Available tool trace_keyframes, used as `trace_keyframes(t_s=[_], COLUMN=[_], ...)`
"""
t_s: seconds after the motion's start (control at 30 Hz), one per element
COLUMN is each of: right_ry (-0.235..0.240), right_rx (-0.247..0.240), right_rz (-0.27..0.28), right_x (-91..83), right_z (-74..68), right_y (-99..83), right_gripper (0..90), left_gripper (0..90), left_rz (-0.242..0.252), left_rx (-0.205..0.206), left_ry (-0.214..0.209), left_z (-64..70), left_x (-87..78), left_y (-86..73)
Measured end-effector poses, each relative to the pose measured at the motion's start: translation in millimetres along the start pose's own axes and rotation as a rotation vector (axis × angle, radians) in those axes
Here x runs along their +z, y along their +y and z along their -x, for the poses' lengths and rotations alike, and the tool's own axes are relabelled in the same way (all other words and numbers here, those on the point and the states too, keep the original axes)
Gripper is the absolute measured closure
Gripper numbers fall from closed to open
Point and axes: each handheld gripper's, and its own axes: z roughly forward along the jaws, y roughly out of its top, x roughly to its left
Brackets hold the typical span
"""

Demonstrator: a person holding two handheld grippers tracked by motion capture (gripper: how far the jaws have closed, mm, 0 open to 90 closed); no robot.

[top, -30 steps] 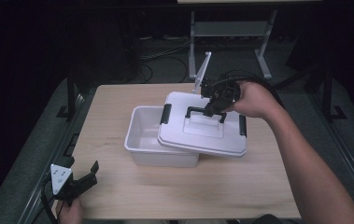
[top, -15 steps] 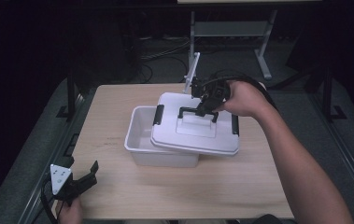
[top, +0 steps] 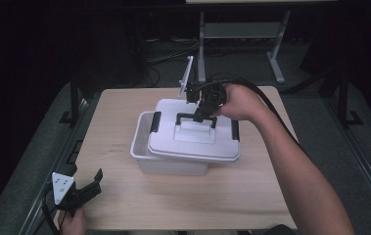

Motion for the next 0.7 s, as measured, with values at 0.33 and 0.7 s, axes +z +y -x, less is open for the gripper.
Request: trace_keyframes(t_s=[0.33,0.7], right_ry=[0.008,0.026], right_rx=[-0.006,-0.02], right_rz=[0.006,0.011], right_x=[7.8,19.7], right_z=[3.7,5.6], right_y=[12.8,28.1], right_gripper=[84.5,84.5], left_gripper=[13.5,13.5], left_rz=[0.003,0.004], left_rx=[-0.004,-0.002], left_ry=[0.001,0.004], left_z=[-0.3,-0.9], left_x=[-0.1,-0.8], left_y=[0.0,0.2])
